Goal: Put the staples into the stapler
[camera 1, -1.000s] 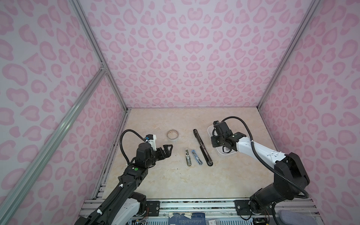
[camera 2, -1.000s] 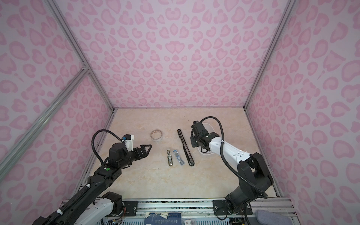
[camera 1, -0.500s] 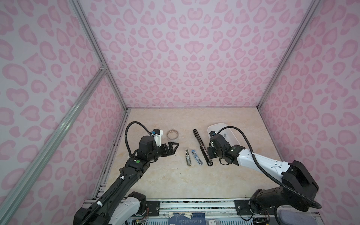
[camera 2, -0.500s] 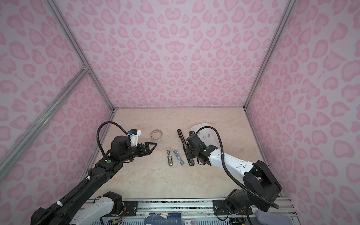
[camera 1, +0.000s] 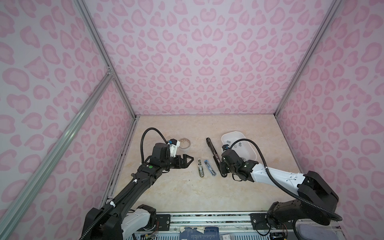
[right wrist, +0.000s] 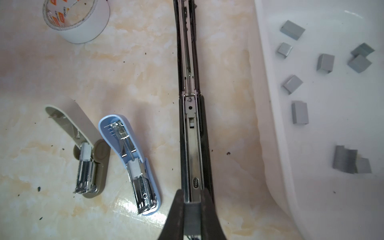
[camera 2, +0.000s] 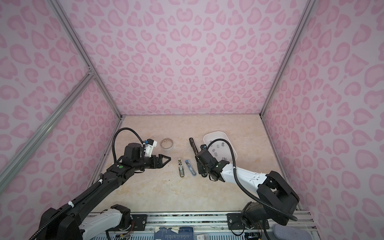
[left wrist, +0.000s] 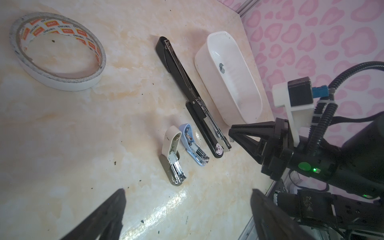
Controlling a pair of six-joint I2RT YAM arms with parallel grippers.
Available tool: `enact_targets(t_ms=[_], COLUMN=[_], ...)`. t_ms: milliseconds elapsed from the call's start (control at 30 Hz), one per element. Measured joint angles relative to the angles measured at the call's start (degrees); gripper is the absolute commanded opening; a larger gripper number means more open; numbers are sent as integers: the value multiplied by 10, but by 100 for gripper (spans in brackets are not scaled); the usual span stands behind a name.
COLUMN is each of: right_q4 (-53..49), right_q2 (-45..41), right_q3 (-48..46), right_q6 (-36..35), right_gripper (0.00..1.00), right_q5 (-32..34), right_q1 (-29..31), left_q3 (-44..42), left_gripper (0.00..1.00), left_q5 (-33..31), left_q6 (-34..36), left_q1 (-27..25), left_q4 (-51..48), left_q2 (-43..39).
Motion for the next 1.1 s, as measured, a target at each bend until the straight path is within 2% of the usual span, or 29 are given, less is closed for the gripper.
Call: enact_targets(t_ms=[1100], right_q4=[14], right_q2=[24], right_q3=[-5], right_q6=[-6], right_gripper=[9], right_q5=[4], right_q1=[0], left_q3=[5], left_gripper=[92], left_q5=[-7], left_q6=[11], left_q1=[-14], left_q4=[0], left_q2=[18])
